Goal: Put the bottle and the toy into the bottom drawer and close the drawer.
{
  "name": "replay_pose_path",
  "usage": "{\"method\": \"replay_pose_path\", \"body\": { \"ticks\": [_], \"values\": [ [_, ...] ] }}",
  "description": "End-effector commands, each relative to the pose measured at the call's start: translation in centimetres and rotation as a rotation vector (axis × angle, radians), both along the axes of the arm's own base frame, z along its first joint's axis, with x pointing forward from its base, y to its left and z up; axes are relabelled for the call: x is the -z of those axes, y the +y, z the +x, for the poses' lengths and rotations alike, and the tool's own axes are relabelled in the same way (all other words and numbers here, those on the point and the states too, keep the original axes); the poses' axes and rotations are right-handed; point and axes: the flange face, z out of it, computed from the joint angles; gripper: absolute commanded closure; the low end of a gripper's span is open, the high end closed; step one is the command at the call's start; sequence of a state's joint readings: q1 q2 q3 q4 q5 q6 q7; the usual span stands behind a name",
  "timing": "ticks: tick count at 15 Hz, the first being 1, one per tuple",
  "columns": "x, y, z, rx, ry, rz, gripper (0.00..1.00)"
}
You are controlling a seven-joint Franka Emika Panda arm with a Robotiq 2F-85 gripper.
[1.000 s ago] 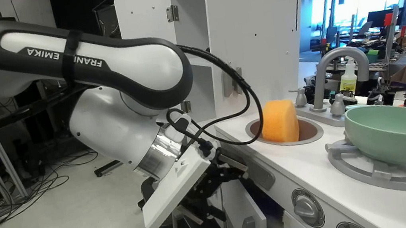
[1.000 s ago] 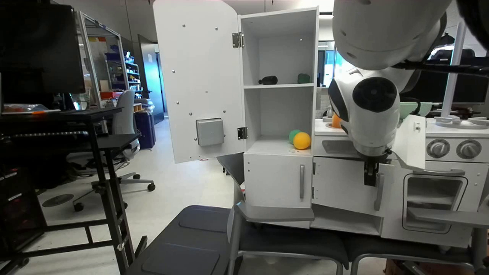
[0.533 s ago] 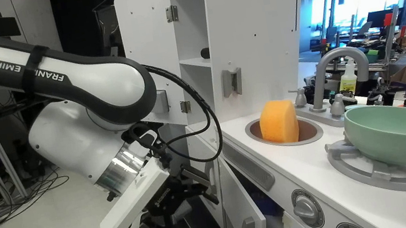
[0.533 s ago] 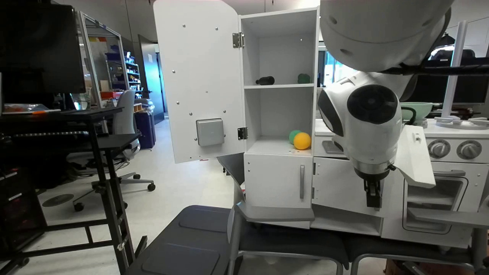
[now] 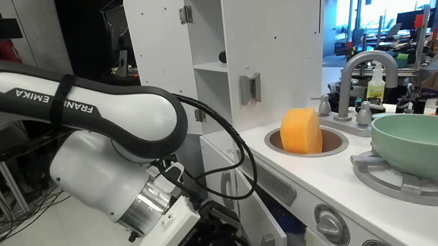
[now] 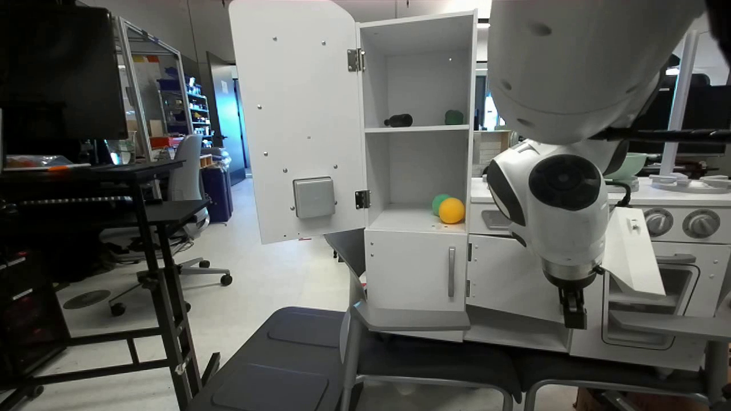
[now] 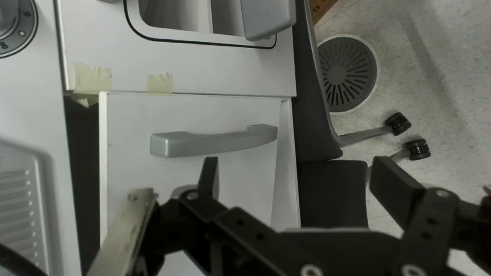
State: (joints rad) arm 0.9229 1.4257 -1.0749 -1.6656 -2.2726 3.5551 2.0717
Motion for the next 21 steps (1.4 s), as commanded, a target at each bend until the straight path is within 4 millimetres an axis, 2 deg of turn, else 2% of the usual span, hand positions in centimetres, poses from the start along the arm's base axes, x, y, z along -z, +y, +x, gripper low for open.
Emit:
{"method": "replay_pose_path", "body": {
  "ticks": [1,3,6,7,9,12,13,15,16,18,19,21],
  "values": [
    [0.7,-1.2,0.9,0.063,0.091,0.036,0.00],
    [1.8,-2.5,1.8,0.075,0.075,0.039,0.00],
    [1.3,-4.7,2.6,0.097,0.037,0.050,0.00],
    [0.8,-4.9,3.0,0.104,0.027,0.050,0.00],
    [1.3,-6.1,3.1,0.122,0.013,0.061,0.00],
    [1.6,-6.5,3.4,0.135,0.003,0.070,0.00],
    [1.0,-6.1,3.6,0.136,0.005,0.068,0.00],
    [1.4,-5.7,3.6,0.121,0.015,0.081,0.00],
    [0.4,-4.7,3.5,0.107,0.028,0.089,0.00],
    [-0.3,-2.8,2.0,0.054,0.063,0.127,0.00],
    [-1.4,-1.7,1.2,0.036,0.084,0.141,0.00],
    [-3.1,-0.7,-0.6,0.013,0.113,0.188,0.00]
  ]
}}
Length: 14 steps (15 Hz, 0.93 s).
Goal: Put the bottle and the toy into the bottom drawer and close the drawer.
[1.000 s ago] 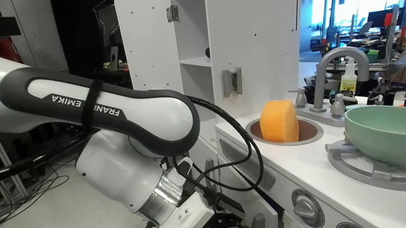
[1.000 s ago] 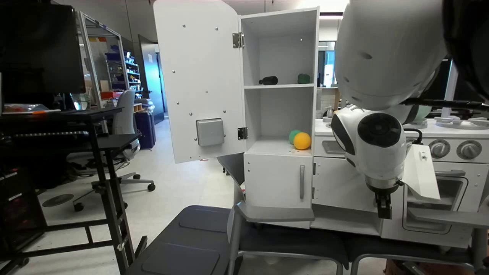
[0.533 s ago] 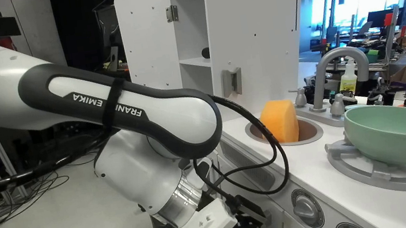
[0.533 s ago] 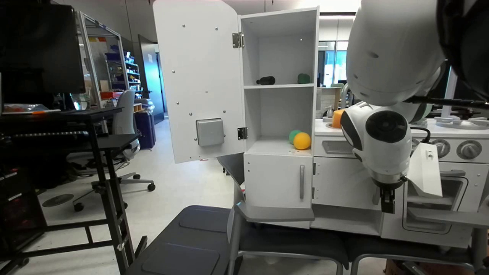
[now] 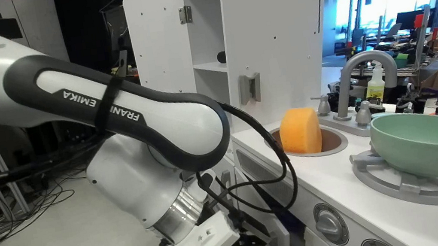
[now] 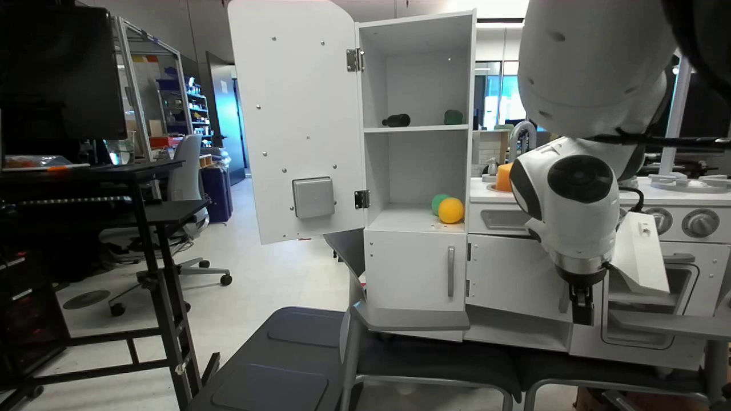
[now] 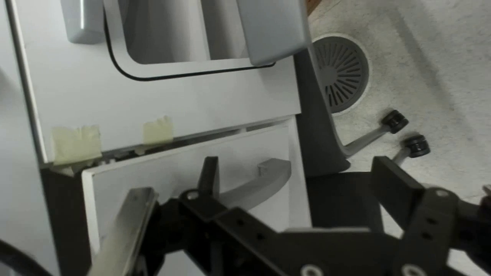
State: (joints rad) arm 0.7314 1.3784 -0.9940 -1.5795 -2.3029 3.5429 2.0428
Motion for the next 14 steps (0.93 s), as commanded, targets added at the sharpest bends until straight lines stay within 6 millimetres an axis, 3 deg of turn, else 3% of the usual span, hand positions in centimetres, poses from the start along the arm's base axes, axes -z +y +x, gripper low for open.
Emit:
{"method": "replay_pose_path", "body": {
  "ticks": [1,5,11,14],
  "values": [
    [-5.5,4.4,-2.8,-0.051,0.110,0.132,0.00],
    [-10.5,4.8,-4.3,-0.001,0.059,0.250,0.00],
    [-20.3,2.7,-7.2,0.035,-0.027,0.398,0.00],
    [-22.8,2.6,-9.5,0.029,-0.024,0.451,0.00]
  ]
}}
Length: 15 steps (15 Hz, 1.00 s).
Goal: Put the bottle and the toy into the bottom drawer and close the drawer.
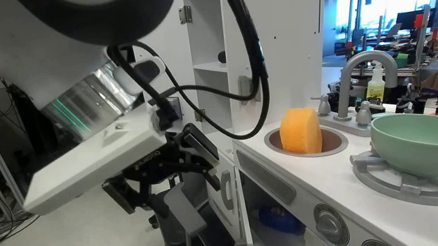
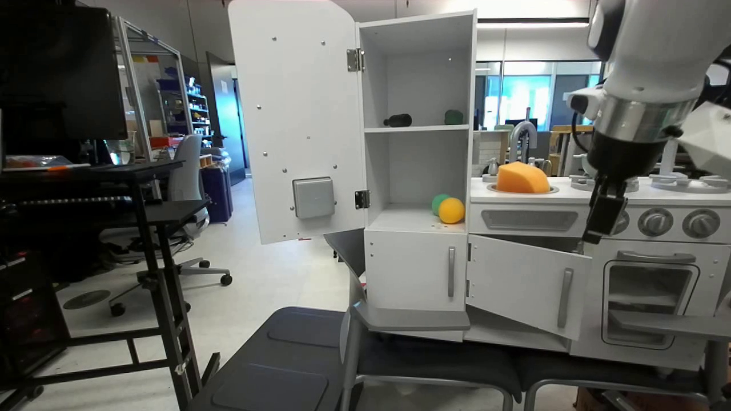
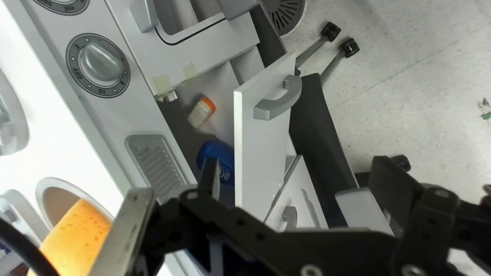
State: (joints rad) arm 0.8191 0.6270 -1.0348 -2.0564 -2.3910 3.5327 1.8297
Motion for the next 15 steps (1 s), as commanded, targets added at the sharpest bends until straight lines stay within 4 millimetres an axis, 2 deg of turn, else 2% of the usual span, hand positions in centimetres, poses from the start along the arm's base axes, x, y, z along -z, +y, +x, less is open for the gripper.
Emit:
{"method": "replay_pose_path", "body": {
  "ticks": [1,2,4,6,9,11,14,15],
  "values": [
    [-3.5,1.0,-4.2,-0.041,0.070,0.134,0.00],
    [-3.7,2.2,-5.0,-0.035,0.082,0.159,0.00],
    [-3.9,3.4,-6.6,-0.035,0.089,0.216,0.00],
    [-5.0,4.5,-7.8,-0.032,0.087,0.270,0.00],
    [-7.5,6.6,-8.9,-0.048,0.128,0.329,0.00],
    [-9.2,8.4,-8.9,-0.042,0.129,0.349,0.00],
    [-10.5,10.3,-9.3,-0.051,0.110,0.394,0.00],
    [-10.9,10.3,-9.4,-0.054,0.103,0.403,0.00]
  ]
}}
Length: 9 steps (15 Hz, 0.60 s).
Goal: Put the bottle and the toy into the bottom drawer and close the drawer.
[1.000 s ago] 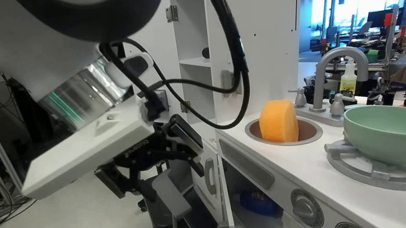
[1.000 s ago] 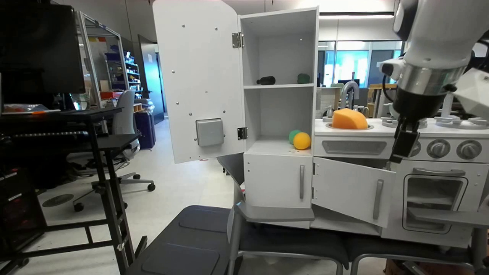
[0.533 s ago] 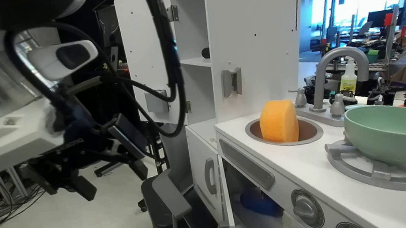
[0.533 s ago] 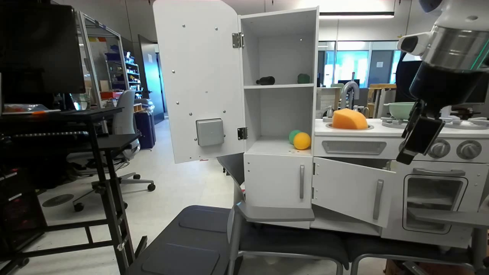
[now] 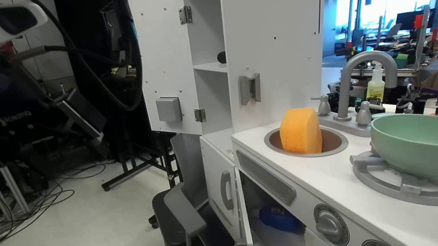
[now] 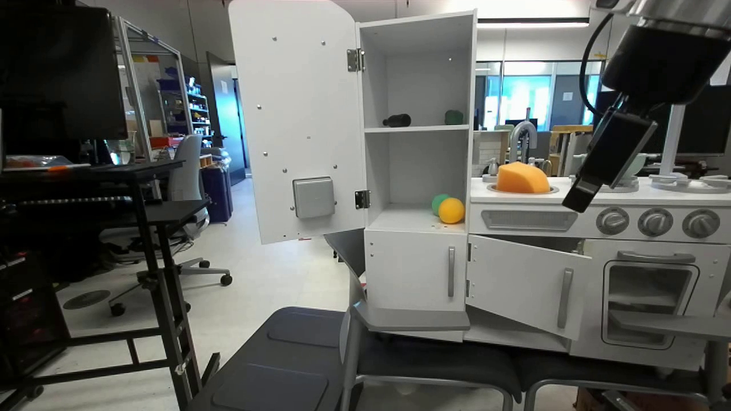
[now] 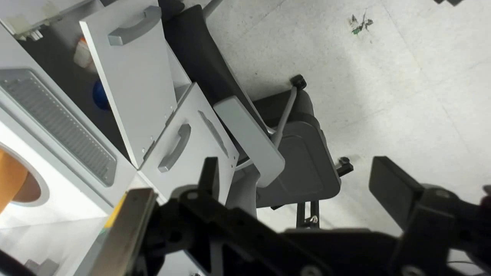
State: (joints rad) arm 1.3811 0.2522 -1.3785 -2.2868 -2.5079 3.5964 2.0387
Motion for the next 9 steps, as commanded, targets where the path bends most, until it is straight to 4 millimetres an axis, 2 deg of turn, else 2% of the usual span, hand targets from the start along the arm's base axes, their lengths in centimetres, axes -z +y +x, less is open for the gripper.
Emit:
{"method": "replay_pose_path", "body": {
  "ticks": [1,2,4,6,7,8,9],
  "values": [
    [-3.6,0.6,-1.5,-0.030,0.111,0.096,0.00],
    [-4.0,1.1,-1.4,-0.028,0.101,0.095,0.00],
    [-5.0,0.6,-1.2,-0.036,0.077,0.114,0.00],
    [-5.8,1.0,-0.9,-0.020,0.057,0.119,0.00],
    [-5.9,0.2,-0.9,-0.011,0.053,0.121,0.00],
    [-3.1,0.8,0.2,0.011,-0.070,0.042,0.00],
    [-3.3,0.5,0.3,0.017,-0.075,0.043,0.00]
  ]
}}
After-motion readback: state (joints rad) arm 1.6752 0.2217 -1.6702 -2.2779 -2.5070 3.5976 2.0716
